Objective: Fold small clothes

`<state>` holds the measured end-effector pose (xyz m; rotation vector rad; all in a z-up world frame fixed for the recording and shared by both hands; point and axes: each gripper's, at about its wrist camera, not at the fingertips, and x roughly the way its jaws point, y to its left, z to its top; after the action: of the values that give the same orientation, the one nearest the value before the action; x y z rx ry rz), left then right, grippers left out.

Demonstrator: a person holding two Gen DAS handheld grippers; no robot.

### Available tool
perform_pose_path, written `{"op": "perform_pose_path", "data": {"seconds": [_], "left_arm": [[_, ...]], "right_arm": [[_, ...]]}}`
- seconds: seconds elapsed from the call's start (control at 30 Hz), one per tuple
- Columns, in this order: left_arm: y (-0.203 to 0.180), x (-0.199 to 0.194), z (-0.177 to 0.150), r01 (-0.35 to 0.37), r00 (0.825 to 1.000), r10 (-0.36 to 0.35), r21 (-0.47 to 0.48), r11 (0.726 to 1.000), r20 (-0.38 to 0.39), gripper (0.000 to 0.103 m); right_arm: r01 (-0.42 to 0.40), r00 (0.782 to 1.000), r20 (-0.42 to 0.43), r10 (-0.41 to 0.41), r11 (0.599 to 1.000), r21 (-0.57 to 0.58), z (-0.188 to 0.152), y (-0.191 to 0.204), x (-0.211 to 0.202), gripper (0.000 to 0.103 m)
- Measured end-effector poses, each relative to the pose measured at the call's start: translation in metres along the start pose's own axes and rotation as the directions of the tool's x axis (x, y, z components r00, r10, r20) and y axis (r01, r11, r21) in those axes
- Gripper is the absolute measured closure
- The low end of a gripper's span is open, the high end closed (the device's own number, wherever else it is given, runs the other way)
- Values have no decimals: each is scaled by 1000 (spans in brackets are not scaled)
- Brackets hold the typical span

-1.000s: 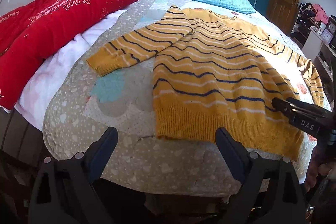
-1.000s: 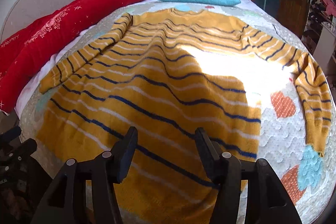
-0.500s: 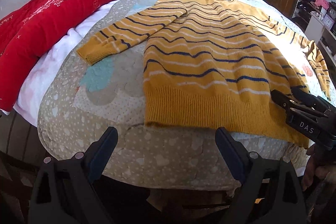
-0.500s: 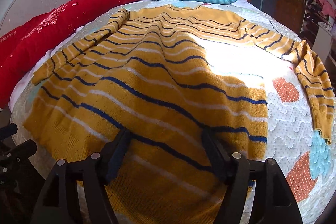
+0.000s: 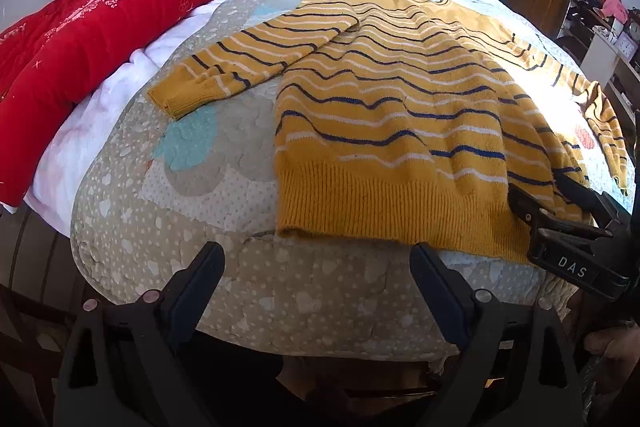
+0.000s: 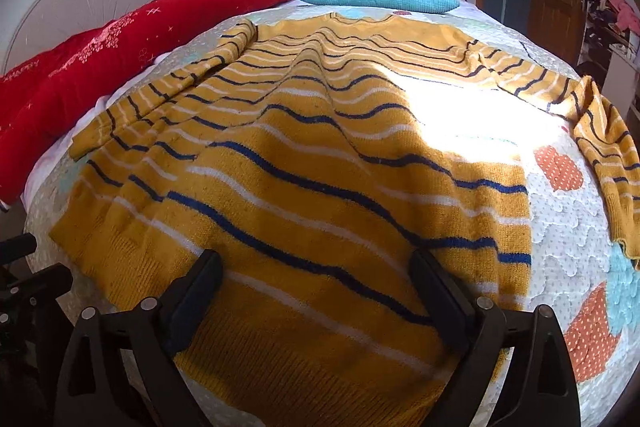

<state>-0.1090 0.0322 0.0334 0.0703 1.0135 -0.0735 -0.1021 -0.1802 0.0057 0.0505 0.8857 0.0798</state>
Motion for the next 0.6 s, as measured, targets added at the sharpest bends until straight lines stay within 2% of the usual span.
{"op": "perform_pose_path", "data": {"seconds": [0.1, 0.6], "left_arm": [[-1, 0, -1, 2, 1000, -2, 1, 1000, -1, 10], [-4, -1, -1, 6, 1000, -6, 3, 1000, -3, 10]], "right_arm": [[24, 1000, 1, -24, 999, -35, -2, 5, 1, 5], [40, 999, 8, -39, 999, -30, -3, 6, 0, 5]]}}
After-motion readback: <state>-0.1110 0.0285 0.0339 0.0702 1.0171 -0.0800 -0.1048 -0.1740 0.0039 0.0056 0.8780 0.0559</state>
